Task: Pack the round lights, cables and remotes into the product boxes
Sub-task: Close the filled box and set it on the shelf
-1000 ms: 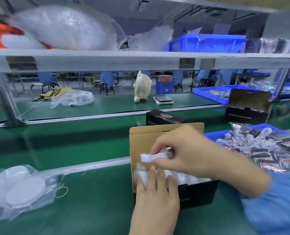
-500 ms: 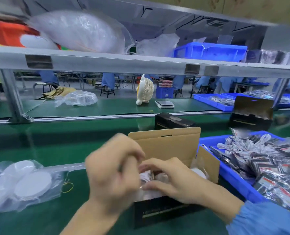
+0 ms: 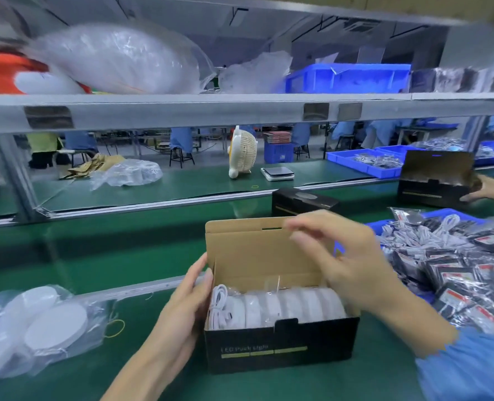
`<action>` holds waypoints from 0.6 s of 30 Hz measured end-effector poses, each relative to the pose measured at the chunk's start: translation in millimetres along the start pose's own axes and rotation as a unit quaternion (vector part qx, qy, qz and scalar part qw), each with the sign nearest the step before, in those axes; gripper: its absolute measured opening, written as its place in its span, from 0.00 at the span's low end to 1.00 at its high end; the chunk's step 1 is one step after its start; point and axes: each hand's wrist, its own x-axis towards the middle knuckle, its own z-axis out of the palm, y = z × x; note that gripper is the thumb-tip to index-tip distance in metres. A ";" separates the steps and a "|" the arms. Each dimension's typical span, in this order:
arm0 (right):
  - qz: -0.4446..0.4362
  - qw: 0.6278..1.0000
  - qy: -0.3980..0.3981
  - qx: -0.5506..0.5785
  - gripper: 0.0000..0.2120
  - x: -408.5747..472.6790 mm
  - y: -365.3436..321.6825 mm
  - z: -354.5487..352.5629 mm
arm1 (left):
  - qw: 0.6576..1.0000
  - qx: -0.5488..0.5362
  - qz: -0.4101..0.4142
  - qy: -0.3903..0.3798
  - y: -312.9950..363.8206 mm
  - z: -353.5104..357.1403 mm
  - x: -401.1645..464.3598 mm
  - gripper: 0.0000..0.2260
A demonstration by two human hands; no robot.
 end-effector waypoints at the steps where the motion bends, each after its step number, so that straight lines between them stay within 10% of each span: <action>1: 0.049 0.992 0.117 0.013 0.11 -6.4 13.5 -20.4 | 1.000 0.017 -0.006 0.008 -3.3 -1.4 0.6 0.20; 3: 0.192 0.952 0.196 0.136 0.18 -26.0 39.3 -47.5 | 0.999 0.046 -0.009 0.024 -8.7 -1.7 5.5 0.25; 8: 0.407 0.807 -0.079 0.421 0.28 -70.9 60.5 -10.1 | 0.991 0.123 0.050 0.013 -15.4 -1.1 10.0 0.30; 13: 0.284 0.904 -0.024 0.319 0.16 -73.0 59.7 3.8 | 0.967 0.192 0.163 0.021 -13.9 -1.5 -3.3 0.10; 18: 0.165 0.954 -0.045 0.246 0.09 -87.1 51.0 6.8 | 0.943 0.278 0.182 0.029 -14.9 5.0 -19.3 0.20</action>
